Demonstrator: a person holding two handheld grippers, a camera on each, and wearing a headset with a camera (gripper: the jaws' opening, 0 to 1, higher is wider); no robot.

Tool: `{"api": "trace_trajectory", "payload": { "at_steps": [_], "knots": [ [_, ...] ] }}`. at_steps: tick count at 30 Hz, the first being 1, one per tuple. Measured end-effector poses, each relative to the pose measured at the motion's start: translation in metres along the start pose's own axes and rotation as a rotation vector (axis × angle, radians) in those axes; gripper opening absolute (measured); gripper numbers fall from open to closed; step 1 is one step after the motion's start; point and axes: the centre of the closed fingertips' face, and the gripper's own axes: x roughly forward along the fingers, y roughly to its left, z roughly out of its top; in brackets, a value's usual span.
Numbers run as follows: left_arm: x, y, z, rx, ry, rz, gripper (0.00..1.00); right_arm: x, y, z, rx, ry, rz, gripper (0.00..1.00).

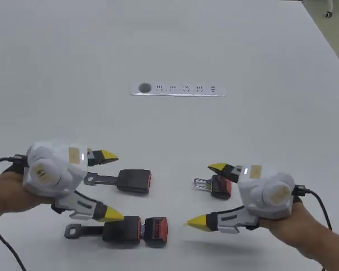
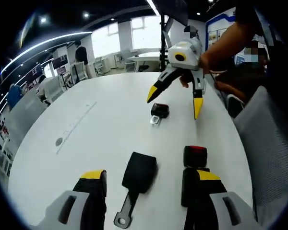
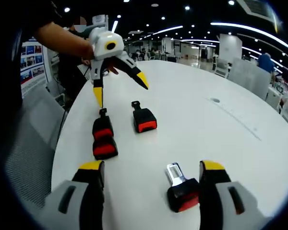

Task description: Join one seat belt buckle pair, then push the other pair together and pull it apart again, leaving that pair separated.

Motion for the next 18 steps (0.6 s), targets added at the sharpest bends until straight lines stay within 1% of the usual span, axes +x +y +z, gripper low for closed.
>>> {"api": "trace_trajectory", "payload": {
  "at_steps": [1, 2, 4, 5, 6, 7, 10, 11, 12, 13, 15, 18],
  "knots": [
    [0.002, 0.005, -0.001, 0.003, 0.002, 0.001, 0.76, -0.001, -0.004, -0.002, -0.001, 0.004, -0.002, 0.82],
    [0.005, 0.012, -0.004, 0.015, 0.009, 0.003, 0.76, -0.003, -0.010, -0.005, 0.003, 0.012, -0.004, 0.82],
    [0.010, 0.016, -0.006, 0.017, 0.021, 0.000, 0.75, -0.006, -0.017, -0.010, 0.006, 0.029, 0.000, 0.80],
    [0.014, 0.017, -0.009, 0.036, 0.031, -0.002, 0.75, -0.006, -0.021, -0.012, 0.002, 0.036, -0.002, 0.79],
    [0.017, 0.018, -0.011, 0.051, 0.040, -0.009, 0.74, -0.007, -0.024, -0.014, 0.002, 0.041, -0.002, 0.78],
    [0.022, 0.016, -0.014, 0.057, 0.054, -0.028, 0.73, -0.007, -0.027, -0.017, 0.010, 0.048, 0.006, 0.78],
    [0.032, 0.015, -0.020, 0.056, 0.065, -0.056, 0.71, -0.007, -0.034, -0.025, 0.013, 0.066, 0.016, 0.77],
    [0.035, 0.014, -0.022, 0.056, 0.070, -0.063, 0.70, -0.006, -0.034, -0.028, 0.013, 0.074, 0.028, 0.77],
    [0.038, 0.015, -0.026, 0.054, 0.078, -0.070, 0.70, -0.005, -0.030, -0.033, 0.029, 0.091, 0.067, 0.77],
    [0.040, 0.015, -0.028, 0.055, 0.083, -0.072, 0.69, -0.005, -0.031, -0.037, 0.035, 0.104, 0.076, 0.77],
    [0.044, 0.016, -0.033, 0.055, 0.090, -0.080, 0.65, -0.004, -0.034, -0.045, 0.023, 0.132, 0.085, 0.77],
    [0.050, 0.018, -0.040, 0.038, 0.104, -0.096, 0.64, -0.003, -0.037, -0.053, 0.027, 0.154, 0.109, 0.76]
  ]
}}
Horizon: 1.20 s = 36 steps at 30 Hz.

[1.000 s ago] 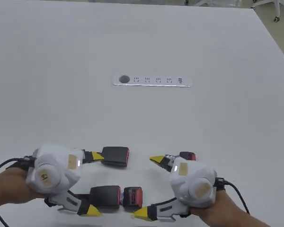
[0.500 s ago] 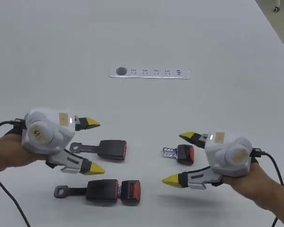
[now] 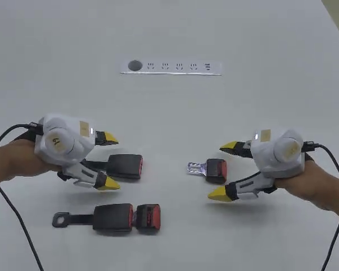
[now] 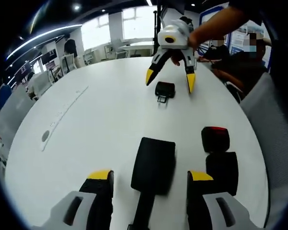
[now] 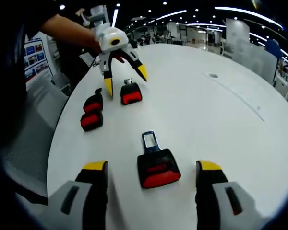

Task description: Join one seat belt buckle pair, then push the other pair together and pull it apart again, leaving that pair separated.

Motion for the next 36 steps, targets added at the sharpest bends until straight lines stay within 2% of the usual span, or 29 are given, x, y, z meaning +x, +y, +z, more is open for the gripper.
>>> {"api": "trace_trajectory", "payload": {
  "at_steps": [2, 4, 6, 8, 9, 10, 11, 14, 16, 17, 19, 21, 23, 29, 36],
  "knots": [
    [0.003, 0.001, -0.001, -0.009, 0.003, -0.008, 0.61, 0.003, 0.000, -0.008, -0.003, 0.030, 0.022, 0.73],
    [0.004, 0.003, -0.001, -0.044, -0.006, -0.011, 0.59, 0.001, -0.003, -0.011, -0.021, 0.032, 0.018, 0.69],
    [0.007, -0.002, -0.002, -0.030, -0.006, -0.034, 0.57, 0.001, -0.007, -0.008, -0.013, 0.018, 0.030, 0.67],
    [0.009, -0.006, -0.007, -0.011, 0.015, -0.061, 0.55, 0.001, -0.006, -0.008, -0.025, 0.027, 0.044, 0.64],
    [0.009, -0.001, -0.006, 0.043, 0.008, -0.040, 0.55, 0.001, -0.005, -0.009, -0.043, 0.034, 0.055, 0.62],
    [0.009, -0.004, -0.006, 0.006, 0.009, -0.050, 0.54, 0.000, -0.004, -0.010, -0.062, 0.039, 0.061, 0.61],
    [0.010, -0.001, -0.004, 0.002, -0.001, -0.051, 0.52, 0.000, -0.003, -0.011, -0.069, 0.038, 0.066, 0.60],
    [0.011, 0.000, -0.003, 0.027, -0.002, -0.044, 0.45, 0.000, -0.003, -0.011, -0.072, 0.036, 0.075, 0.57],
    [0.010, -0.003, -0.002, 0.026, -0.006, -0.061, 0.36, 0.000, -0.003, -0.011, -0.115, 0.050, 0.067, 0.52],
    [0.009, -0.005, -0.003, 0.046, -0.005, -0.064, 0.36, 0.000, -0.003, -0.011, -0.122, 0.052, 0.062, 0.48],
    [0.010, -0.004, -0.002, 0.043, -0.011, -0.064, 0.36, 0.000, -0.008, -0.010, -0.132, 0.056, 0.043, 0.43],
    [0.010, -0.004, -0.002, 0.050, -0.011, -0.065, 0.36, -0.001, -0.011, -0.010, -0.192, 0.072, 0.027, 0.38],
    [0.010, -0.005, -0.002, 0.060, -0.014, -0.067, 0.35, -0.001, -0.009, -0.009, -0.185, 0.066, 0.037, 0.36],
    [0.011, -0.004, -0.002, 0.078, -0.005, -0.060, 0.35, -0.005, -0.008, -0.009, -0.215, 0.050, 0.063, 0.35],
    [0.012, -0.004, -0.001, 0.076, -0.001, -0.058, 0.35, -0.006, -0.005, -0.008, -0.203, 0.035, 0.074, 0.35]
  ]
}}
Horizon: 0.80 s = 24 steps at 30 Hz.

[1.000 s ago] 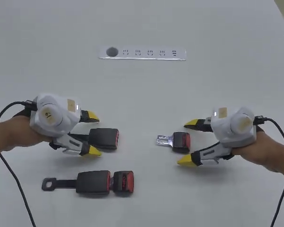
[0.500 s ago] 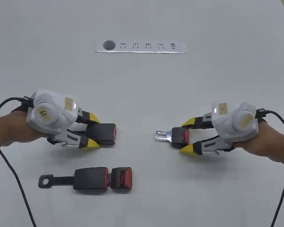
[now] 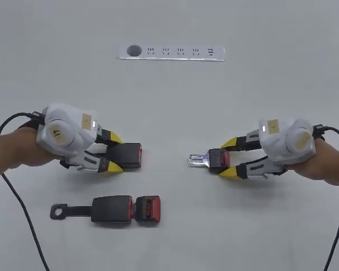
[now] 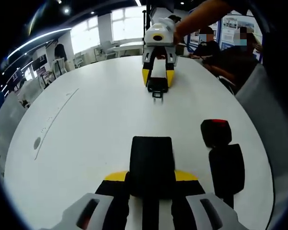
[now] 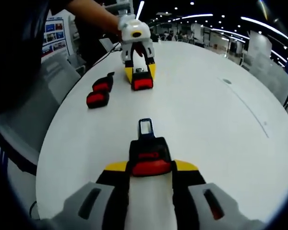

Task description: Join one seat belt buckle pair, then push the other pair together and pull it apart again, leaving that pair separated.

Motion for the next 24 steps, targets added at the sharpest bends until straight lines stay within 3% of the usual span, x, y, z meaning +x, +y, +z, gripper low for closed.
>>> {"api": "trace_trajectory", "payload": {
  "at_steps": [13, 24],
  "knots": [
    [0.002, 0.001, 0.001, -0.009, 0.007, -0.004, 0.34, 0.001, 0.000, 0.003, 0.016, -0.019, -0.002, 0.35],
    [0.002, 0.002, 0.001, -0.010, 0.007, -0.006, 0.35, 0.018, 0.000, 0.019, 0.017, -0.039, 0.009, 0.35]
  ]
}}
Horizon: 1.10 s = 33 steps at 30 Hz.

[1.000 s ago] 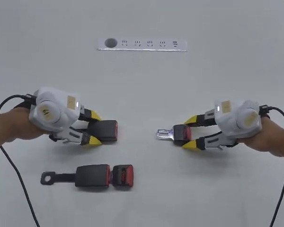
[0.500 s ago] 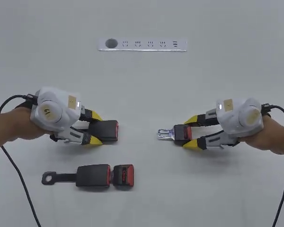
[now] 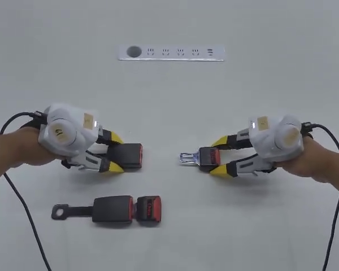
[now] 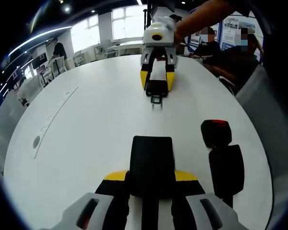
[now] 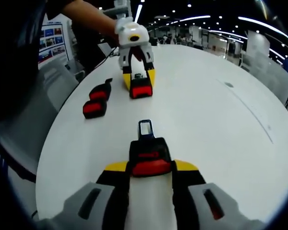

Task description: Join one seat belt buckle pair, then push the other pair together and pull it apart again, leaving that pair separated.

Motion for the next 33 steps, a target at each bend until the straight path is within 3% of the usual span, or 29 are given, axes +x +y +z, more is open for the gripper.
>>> {"api": "trace_trajectory", "payload": {
  "at_steps": [17, 33],
  "knots": [
    [0.001, 0.000, -0.001, -0.001, 0.017, 0.000, 0.34, 0.032, -0.006, 0.027, 0.008, -0.031, 0.017, 0.35],
    [0.001, -0.001, -0.001, 0.005, 0.030, -0.004, 0.34, 0.067, 0.000, 0.055, -0.013, -0.044, 0.018, 0.34]
  ]
}}
